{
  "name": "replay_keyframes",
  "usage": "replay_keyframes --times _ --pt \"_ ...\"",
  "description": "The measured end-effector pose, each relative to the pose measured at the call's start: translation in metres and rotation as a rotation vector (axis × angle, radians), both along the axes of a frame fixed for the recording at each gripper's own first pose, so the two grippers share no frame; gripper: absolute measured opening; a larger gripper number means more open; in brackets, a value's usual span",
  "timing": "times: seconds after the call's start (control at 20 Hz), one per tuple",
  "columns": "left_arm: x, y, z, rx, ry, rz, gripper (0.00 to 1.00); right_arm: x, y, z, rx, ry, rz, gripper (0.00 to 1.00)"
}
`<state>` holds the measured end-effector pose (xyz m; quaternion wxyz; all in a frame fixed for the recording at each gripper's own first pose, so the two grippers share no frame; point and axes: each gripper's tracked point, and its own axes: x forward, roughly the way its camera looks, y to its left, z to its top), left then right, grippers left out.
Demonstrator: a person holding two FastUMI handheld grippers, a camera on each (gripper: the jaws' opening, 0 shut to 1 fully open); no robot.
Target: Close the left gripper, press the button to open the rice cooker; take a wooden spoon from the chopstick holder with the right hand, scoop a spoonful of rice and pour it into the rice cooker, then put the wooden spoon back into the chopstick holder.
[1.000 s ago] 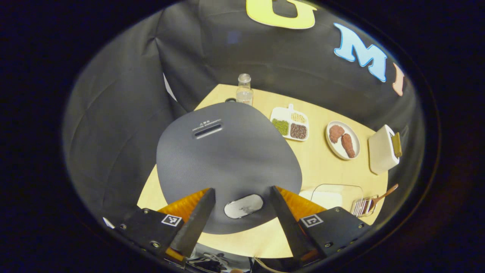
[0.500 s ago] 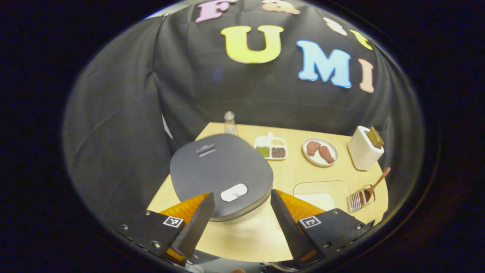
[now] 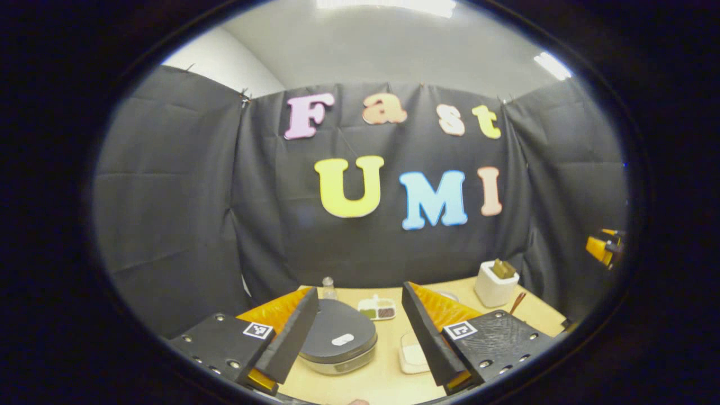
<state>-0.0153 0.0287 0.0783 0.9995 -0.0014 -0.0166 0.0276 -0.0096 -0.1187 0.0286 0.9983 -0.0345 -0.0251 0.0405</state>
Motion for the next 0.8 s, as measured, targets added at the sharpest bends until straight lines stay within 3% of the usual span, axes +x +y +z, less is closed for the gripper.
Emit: replay_keyframes --times 0.15,0.35,0.5,0.8 --pt "-0.032 0.004 -0.009 -0.024 -0.079 0.038 0.92 -0.009 0.000 -0.007 0.047 0.020 -0.011 0.98" --pt "-0.053 -0.002 -0.046 -0.048 -0.021 0.054 0.93 -0.011 -0.005 -0.027 0.079 0.092 -0.005 0.98" --pt "-0.053 0.003 -0.048 -0.035 -0.011 0.075 0.92 -0.007 -0.005 -0.031 0.117 0.121 -0.001 0.98" --pt "-0.045 -0.008 -0.040 -0.102 -0.018 0.055 0.92 -0.005 0.002 -0.036 0.146 0.152 0.025 0.98"
